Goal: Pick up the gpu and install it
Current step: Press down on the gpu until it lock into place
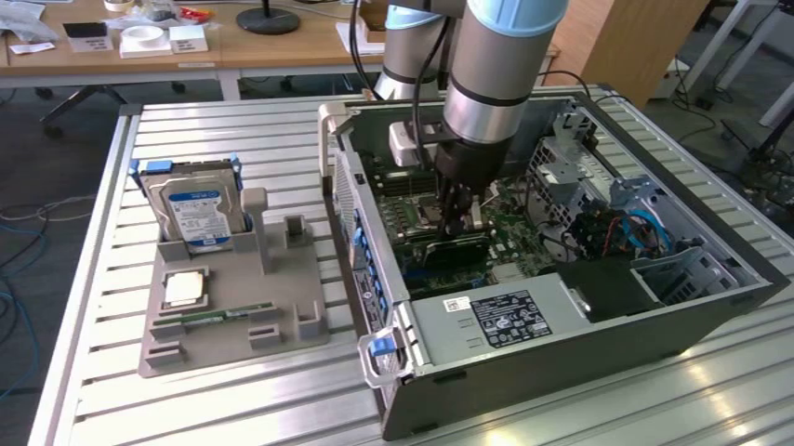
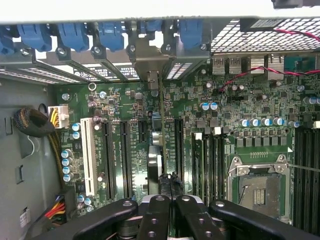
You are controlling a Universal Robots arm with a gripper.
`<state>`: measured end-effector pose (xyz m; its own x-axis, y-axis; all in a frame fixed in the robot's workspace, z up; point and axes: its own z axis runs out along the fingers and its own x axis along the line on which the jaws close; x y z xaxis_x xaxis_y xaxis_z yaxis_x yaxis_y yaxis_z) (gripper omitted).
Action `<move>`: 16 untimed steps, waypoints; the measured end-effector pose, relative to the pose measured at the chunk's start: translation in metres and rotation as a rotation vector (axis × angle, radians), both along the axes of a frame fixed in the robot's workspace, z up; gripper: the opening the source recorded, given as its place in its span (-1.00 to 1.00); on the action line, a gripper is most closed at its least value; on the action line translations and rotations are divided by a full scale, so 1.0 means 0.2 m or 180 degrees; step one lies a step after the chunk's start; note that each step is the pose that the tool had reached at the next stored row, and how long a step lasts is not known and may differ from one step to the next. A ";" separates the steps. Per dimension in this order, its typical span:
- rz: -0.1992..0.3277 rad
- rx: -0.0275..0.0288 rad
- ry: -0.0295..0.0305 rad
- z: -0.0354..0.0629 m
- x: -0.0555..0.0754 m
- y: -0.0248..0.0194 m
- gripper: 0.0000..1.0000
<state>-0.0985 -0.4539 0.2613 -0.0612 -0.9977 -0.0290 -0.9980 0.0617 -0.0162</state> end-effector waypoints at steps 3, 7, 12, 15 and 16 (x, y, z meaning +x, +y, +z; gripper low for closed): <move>0.0000 0.0000 0.0000 -0.003 0.00 0.000 -0.73; 0.0000 0.0001 -0.0001 -0.005 0.00 -0.001 -0.73; 0.0000 0.0002 -0.0001 -0.006 0.00 -0.002 -0.73; 0.0000 0.0002 -0.0001 -0.006 0.00 -0.002 -0.73; 0.0000 0.0001 -0.0001 -0.006 0.00 -0.002 -0.73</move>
